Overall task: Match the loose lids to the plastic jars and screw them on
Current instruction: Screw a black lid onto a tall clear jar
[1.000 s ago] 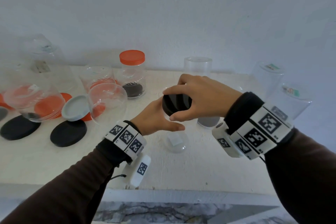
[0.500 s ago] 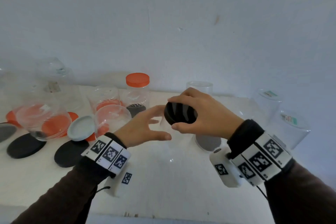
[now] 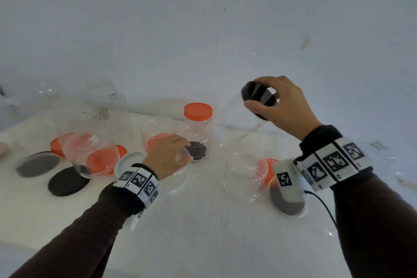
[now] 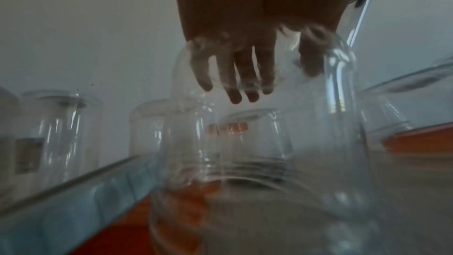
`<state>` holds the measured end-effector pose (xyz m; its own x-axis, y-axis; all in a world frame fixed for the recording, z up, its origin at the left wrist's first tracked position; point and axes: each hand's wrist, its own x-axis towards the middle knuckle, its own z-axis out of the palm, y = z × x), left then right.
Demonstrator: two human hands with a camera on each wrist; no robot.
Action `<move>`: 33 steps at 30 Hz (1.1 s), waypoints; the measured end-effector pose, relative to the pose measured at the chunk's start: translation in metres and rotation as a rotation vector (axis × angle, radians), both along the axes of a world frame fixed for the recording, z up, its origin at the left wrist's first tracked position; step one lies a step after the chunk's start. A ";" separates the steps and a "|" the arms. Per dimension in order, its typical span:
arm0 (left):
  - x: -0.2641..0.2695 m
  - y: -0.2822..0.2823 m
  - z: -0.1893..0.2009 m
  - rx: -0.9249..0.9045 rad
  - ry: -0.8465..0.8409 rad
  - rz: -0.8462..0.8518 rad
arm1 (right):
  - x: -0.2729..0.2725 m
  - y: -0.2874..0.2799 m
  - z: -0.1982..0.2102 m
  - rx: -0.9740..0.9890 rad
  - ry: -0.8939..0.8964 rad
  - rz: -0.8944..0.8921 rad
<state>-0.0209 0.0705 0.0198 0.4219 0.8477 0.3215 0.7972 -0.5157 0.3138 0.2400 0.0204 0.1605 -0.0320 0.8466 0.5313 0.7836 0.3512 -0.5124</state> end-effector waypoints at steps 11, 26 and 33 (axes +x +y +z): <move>-0.003 -0.001 -0.013 0.075 0.069 0.012 | -0.010 0.094 -0.031 -0.171 -0.189 -0.051; -0.004 0.004 -0.020 0.137 0.036 -0.012 | -0.017 0.170 -0.059 -0.326 -0.270 -0.074; -0.003 0.007 -0.021 0.182 0.040 -0.006 | -0.015 0.185 -0.064 -0.364 -0.292 -0.092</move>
<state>-0.0240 0.0771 -0.0009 0.4421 0.7748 0.4519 0.8040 -0.5656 0.1832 0.2252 0.2058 0.0961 -0.0519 0.9823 0.1800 0.9328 0.1121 -0.3426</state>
